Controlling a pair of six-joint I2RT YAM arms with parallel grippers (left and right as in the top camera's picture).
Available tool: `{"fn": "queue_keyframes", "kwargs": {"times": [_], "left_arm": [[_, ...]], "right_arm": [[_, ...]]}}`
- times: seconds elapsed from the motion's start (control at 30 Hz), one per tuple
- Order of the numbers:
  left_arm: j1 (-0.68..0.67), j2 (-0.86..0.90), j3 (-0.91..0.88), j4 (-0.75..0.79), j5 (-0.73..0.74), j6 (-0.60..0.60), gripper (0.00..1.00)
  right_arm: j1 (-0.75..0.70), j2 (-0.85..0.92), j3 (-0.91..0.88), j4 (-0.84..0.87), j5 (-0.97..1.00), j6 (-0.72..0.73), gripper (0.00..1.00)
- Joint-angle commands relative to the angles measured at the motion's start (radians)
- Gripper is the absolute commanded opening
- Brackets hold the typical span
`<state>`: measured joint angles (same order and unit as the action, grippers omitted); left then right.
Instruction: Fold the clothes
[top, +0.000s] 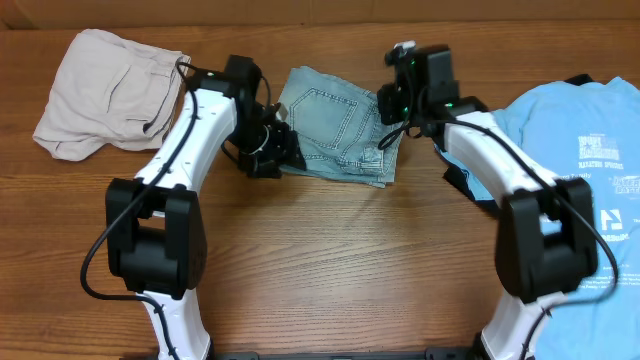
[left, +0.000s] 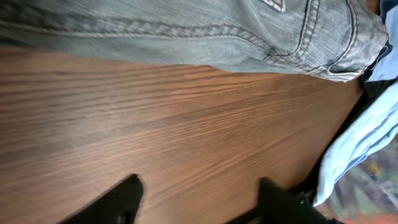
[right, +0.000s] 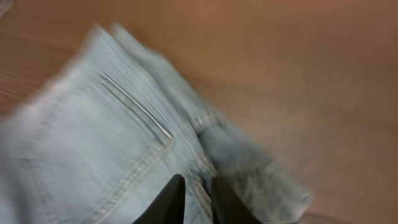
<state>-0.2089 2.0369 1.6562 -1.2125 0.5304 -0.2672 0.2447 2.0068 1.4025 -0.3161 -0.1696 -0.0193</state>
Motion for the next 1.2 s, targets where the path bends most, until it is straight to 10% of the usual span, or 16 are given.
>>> {"fn": "queue_keyframes", "kwargs": {"times": [0.0,0.53,1.17], "left_arm": [[0.006,0.005,-0.006,-0.006,-0.007,-0.034,0.87],[0.023,0.005,-0.006,0.008,-0.157,-0.106,1.0],[0.027,0.005,-0.299,0.337,0.1,-0.269,1.0]], "right_arm": [[0.002,0.108,-0.002,-0.035,0.021,0.023,0.15],[0.104,-0.002,0.003,-0.708,-0.094,0.155,0.04],[0.1,-0.027,-0.079,-0.583,-0.061,0.159,0.04]]}}
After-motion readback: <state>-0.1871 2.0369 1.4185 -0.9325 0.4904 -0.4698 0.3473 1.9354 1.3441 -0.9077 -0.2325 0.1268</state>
